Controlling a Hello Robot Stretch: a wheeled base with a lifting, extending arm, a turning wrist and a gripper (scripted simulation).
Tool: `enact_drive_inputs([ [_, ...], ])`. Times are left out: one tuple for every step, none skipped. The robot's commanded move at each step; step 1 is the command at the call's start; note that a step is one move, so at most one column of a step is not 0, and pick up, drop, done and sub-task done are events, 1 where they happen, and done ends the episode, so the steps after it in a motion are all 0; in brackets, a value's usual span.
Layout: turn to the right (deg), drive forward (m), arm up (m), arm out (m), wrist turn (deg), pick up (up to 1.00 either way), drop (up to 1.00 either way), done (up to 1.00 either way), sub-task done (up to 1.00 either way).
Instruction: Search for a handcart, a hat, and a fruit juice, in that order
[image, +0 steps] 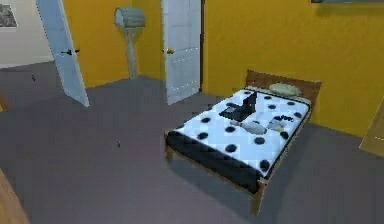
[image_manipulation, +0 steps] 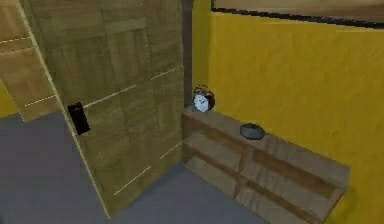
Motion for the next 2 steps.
enact_drive_inputs([
  [45.0, 0.00, 0.00, 0.00, 0.0, 0.00, 0.00, 0.00, 0.00],
  [45.0, 0.00, 0.00, 0.00, 0.0, 0.00, 0.00, 0.00, 0.00],
])
